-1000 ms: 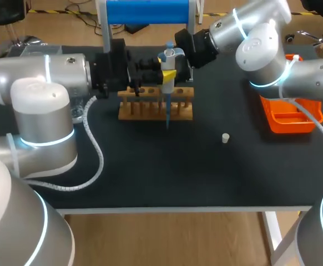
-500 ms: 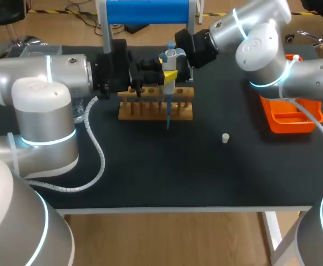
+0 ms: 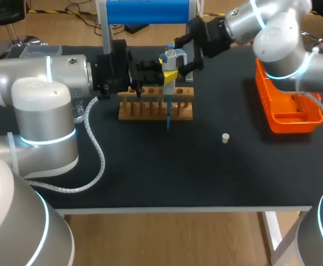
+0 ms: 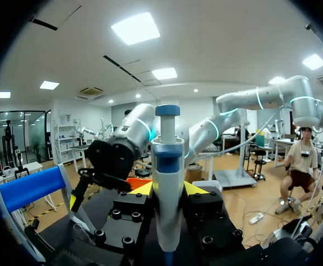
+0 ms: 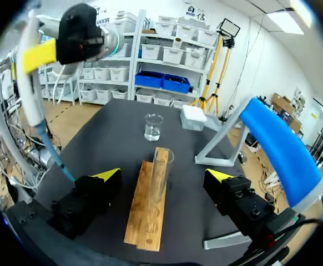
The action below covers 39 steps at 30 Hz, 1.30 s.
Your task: Invert the test tube, pick up the pipette, mount the tip to pipette, aspirate from beaker and dispense into the tube, eject the tip, return the pipette, and cap with the stopper.
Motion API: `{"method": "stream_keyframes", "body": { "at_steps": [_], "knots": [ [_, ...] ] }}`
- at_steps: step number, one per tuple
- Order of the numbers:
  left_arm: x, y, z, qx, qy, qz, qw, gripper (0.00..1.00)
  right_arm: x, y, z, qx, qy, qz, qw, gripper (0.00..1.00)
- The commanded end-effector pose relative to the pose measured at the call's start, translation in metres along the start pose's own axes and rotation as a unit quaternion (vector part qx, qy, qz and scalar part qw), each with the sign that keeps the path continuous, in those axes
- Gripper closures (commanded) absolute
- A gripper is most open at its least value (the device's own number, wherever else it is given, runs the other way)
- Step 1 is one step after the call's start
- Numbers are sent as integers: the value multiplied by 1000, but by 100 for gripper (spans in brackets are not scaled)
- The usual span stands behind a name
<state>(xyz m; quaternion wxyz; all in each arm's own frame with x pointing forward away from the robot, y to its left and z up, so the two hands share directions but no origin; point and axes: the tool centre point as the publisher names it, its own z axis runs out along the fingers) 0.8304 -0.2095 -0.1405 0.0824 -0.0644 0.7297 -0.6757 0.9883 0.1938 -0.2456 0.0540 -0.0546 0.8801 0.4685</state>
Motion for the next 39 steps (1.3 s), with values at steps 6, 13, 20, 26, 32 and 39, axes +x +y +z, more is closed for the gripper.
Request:
{"method": "stream_keyframes", "body": {
  "at_steps": [6, 13, 20, 26, 32, 39],
  "knots": [
    [0, 0, 1, 0, -1, 0, 1000, 100, 30, -10, -46, -79, -18, 18, 997, 0],
    [0, 0, 1, 0, -1, 0, 1000, 100, 60, -2, -66, -135, -4, -27, 990, 0],
    [0, 0, 1, 0, -1, 0, 1000, 100, 88, 6, -72, -176, 26, -52, 983, 0],
    [0, 0, 1, 0, -1, 0, 1000, 100, 105, 13, -71, -234, 65, -31, 970, 0],
    [0, 0, 1, 0, -1, 0, 1000, 100, 122, 24, -60, -260, 96, -22, 961, 0],
    [0, 0, 1, 0, -1, 0, 1000, 100, 138, 38, -51, -275, 115, -11, 954, 0]
  ]
}}
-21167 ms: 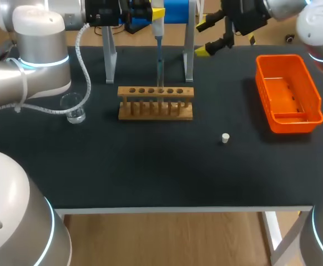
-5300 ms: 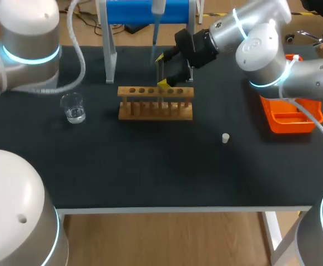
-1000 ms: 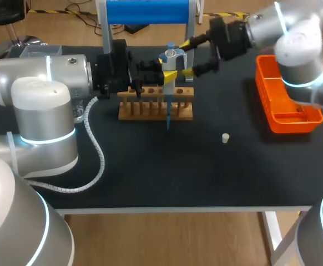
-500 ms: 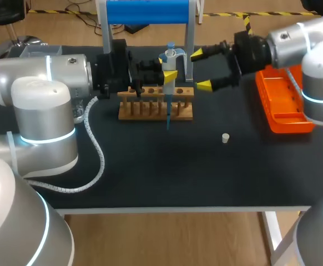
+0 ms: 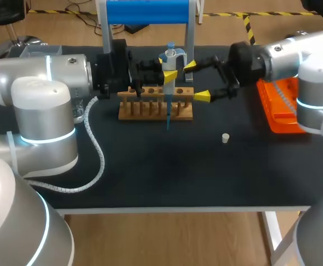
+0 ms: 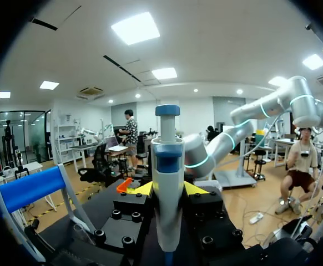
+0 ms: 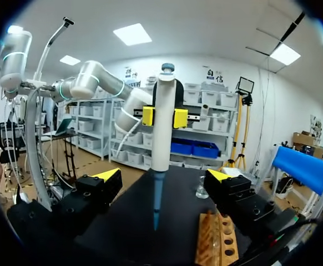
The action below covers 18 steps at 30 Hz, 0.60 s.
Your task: Invert the test tube, pick up the pipette, mount the tip to pipette, aspirate from beaker and dispense into the tube, eject the tip, return the pipette, and cap with the stopper.
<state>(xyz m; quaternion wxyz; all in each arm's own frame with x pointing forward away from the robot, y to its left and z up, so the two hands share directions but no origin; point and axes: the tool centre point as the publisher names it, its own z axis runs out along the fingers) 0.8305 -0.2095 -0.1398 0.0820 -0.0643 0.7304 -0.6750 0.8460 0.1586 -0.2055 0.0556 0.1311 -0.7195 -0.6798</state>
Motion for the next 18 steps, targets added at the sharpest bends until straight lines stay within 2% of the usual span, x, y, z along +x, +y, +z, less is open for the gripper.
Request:
{"method": "stream_keyframes", "body": {
  "at_steps": [1, 5, 18],
  "knots": [
    [0, 0, 1, 1, -1, 0, 1000, 100, 1, 1, 10, -7, 3, 6, 1000, 0],
    [0, 0, 1, 1, -1, 0, 1000, 100, 5, 4, 19, -3, -7, 26, 1000, 0],
    [0, 0, 1, 1, -1, 0, 1000, 100, 5, 4, 19, -3, -7, 26, 1000, 0]
  ]
}}
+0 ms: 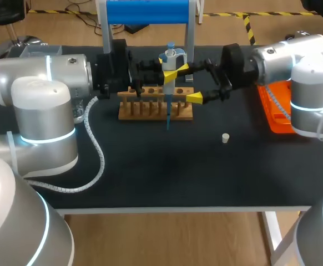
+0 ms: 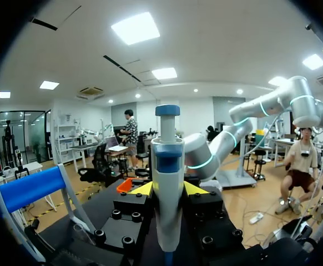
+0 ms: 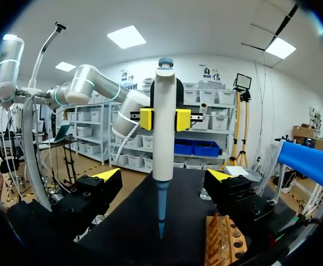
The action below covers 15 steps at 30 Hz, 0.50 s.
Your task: Invert the test tube, pick up the pipette, mount the tip to pipette, aspirate from beaker and dispense into the tube, eject the tip, return the pipette, and cap with the stopper.
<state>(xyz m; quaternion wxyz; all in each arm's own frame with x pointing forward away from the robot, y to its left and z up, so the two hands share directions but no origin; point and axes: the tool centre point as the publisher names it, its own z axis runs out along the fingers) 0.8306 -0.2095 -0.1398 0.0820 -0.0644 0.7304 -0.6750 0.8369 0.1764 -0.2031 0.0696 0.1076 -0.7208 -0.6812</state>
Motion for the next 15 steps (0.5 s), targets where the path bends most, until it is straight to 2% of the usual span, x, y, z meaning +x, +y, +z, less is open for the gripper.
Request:
{"method": "stream_keyframes", "body": {
  "at_steps": [1, 12, 15],
  "knots": [
    [1, 0, 1, 1, -1, 0, 1000, 100, 1, 0, -1, 0, -1, -1, 1000, 0],
    [1, 0, 1, 1, -1, 0, 1000, 100, 1, 0, -1, 0, -1, -1, 1000, 0],
    [1, 0, 1, 1, -1, 0, 1000, 100, 10, 5, 1, -16, 0, 6, 1000, 0]
  ]
}}
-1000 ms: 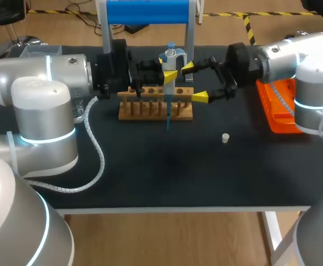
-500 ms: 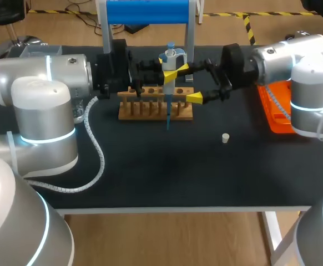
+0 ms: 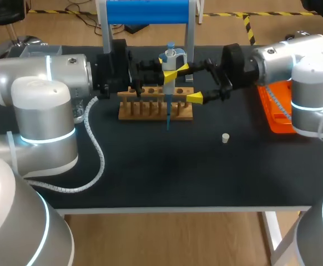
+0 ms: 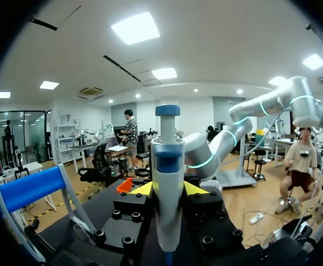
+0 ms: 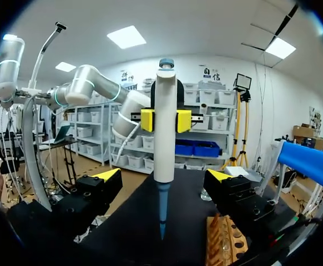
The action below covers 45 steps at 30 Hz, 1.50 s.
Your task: Invert the test tube, pick up the pipette, mount the tip to pipette, aspirate from beaker and dispense into the tube, eject the tip, return the pipette, and cap with the stopper.
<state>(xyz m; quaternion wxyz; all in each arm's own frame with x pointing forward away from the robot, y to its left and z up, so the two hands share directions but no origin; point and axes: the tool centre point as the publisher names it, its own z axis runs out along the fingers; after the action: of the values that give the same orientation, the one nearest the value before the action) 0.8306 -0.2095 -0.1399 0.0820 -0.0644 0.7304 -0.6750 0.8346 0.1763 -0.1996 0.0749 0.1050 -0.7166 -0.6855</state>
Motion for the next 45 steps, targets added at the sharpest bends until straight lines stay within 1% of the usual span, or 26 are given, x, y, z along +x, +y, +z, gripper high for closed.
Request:
{"method": "stream_keyframes", "body": {
  "at_steps": [1, 5, 10, 16, 21, 26, 32, 33, 34, 35, 38, 41, 44, 45],
  "knots": [
    [1, 0, 1, 1, -1, 0, 1000, 100, 10, 3, 1, -11, -2, 2, 1000, 0],
    [1, 0, 1, 1, -1, 0, 1000, 100, 16, 8, 4, -23, -10, 8, 1000, 0],
    [1, 0, 1, 1, -1, 0, 1000, 100, 20, 14, 11, -32, -32, 27, 999, 0],
    [1, 0, 1, 1, -1, 0, 1000, 100, 22, 22, 24, -29, -39, 32, 998, 0],
    [1, 0, 1, 1, -1, 0, 1000, 100, 19, 22, 34, -16, -39, 24, 999, 0],
    [1, 0, 1, 1, -1, 0, 1000, 100, 13, 22, 38, -15, -44, 24, 999, 0],
    [1, 0, 1, 1, -1, 0, 1000, 100, 11, 22, 45, -20, -46, 24, 998, 0],
    [1, 0, 1, 1, -1, 0, 1000, 100, 10, 22, 46, -20, -47, 24, 998, 2],
    [1, 0, 1, 1, -1, 0, 1000, 100, 10, 22, 47, -21, -47, 24, 998, 9],
    [1, 0, 1, 1, -1, 0, 1000, 100, 9, 22, 48, -23, -48, 23, 998, 19],
    [1, 0, 1, 1, -1, 0, 1000, 100, 6, 23, 50, -26, -53, 23, 998, 25],
    [1, 0, 1, 1, -1, 0, 1000, 100, 3, 23, 50, -28, -57, 25, 998, 35],
    [1, 0, 1, 1, -1, 0, 1000, 100, 2, 22, 51, -31, -61, 26, 997, 35],
    [1, 0, 1, 1, -1, 0, 1000, 100, 2, 22, 51, -34, -61, 28, 997, 38]
  ]
}}
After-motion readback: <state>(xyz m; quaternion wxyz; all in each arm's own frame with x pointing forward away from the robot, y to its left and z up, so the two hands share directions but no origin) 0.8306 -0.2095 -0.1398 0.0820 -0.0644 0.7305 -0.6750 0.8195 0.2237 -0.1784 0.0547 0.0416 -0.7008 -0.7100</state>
